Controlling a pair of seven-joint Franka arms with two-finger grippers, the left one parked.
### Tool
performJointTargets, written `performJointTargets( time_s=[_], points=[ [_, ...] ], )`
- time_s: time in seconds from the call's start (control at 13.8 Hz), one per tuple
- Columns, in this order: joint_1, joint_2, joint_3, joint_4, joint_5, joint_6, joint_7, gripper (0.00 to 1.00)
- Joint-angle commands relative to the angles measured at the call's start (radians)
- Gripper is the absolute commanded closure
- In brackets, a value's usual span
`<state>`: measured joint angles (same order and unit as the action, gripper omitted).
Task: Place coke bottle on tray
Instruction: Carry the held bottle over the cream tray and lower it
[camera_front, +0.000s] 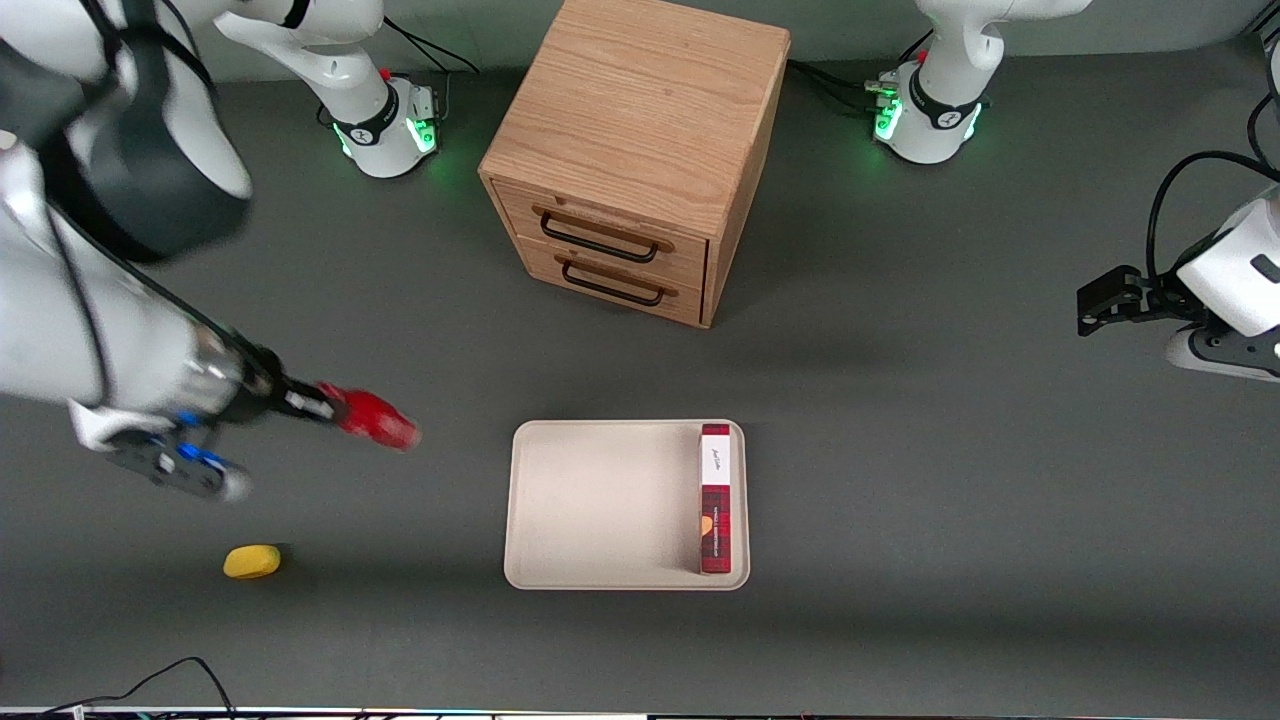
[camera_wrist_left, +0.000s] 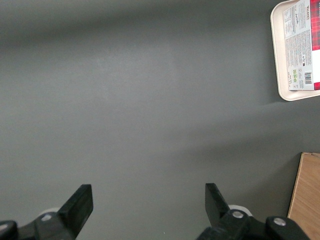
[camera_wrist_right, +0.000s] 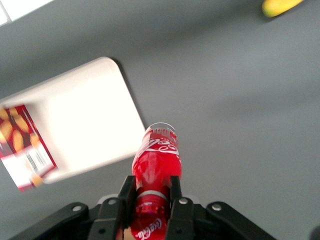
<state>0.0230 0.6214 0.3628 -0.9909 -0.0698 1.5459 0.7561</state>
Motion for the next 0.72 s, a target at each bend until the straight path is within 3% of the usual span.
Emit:
performJointTargets(
  time_s=[0.0, 0.29, 0.65],
  points=[
    [0.041, 0.173, 0.013, 0.118, -0.027, 0.124, 0.191, 1.00],
    [0.100, 0.305, 0.013, 0.120, -0.100, 0.310, 0.357, 1.00],
    [0.135, 0.363, 0.012, 0.118, -0.130, 0.407, 0.437, 1.00]
  ],
)
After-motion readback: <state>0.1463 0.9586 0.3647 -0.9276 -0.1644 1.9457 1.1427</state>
